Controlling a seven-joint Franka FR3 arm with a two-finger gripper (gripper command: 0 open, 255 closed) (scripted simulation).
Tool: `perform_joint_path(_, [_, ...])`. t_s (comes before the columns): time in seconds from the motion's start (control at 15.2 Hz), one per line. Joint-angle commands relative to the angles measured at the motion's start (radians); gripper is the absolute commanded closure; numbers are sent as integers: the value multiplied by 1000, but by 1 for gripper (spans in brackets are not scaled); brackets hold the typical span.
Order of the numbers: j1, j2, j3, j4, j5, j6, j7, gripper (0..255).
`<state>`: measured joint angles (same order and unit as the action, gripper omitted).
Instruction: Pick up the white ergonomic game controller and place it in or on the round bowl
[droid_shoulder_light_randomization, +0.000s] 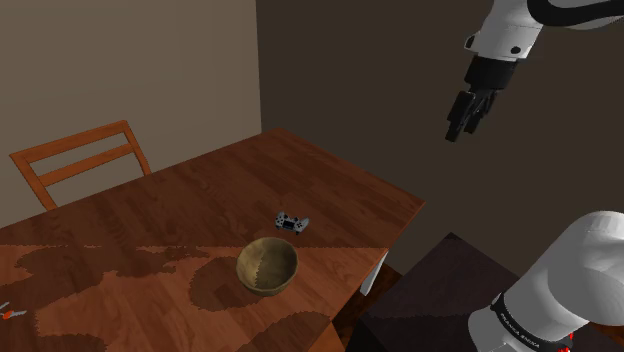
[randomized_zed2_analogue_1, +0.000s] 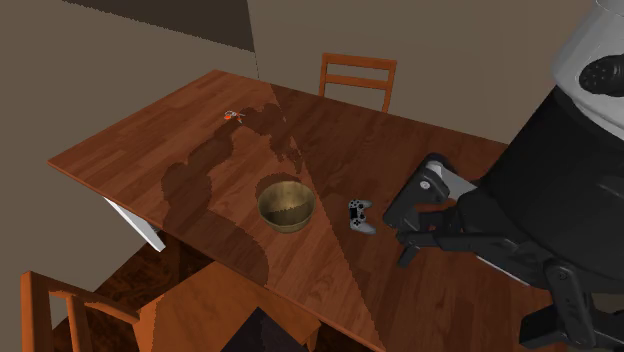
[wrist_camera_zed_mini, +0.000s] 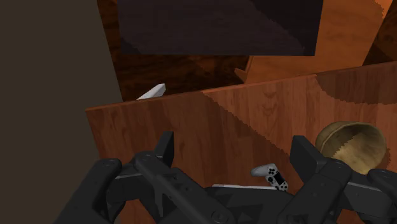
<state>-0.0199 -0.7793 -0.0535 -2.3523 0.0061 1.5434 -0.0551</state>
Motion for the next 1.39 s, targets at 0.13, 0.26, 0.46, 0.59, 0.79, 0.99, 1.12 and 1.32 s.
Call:
perform_joint_path(0.13, [9, 49, 20, -13, 12, 57, 20, 0])
perform_joint_path(0.26, [18, 103, 39, -20, 22, 113, 39, 0])
perform_joint_path(0.46, [30, 192, 67, -22, 35, 195, 68, 0])
perform_joint_path(0.59, [38, 255, 86, -16, 41, 247, 87, 0])
perform_joint_path(0.79, [48, 357, 112, 3, 47, 321, 115, 0])
perform_joint_path(0.99, [58, 463, 136, 35, 47, 389, 145, 0])
perform_joint_path(1.12, [63, 537, 152, 62, 44, 429, 165, 0])
perform_joint_path(1.32, [72, 650, 172, 112, 33, 483, 197, 0])
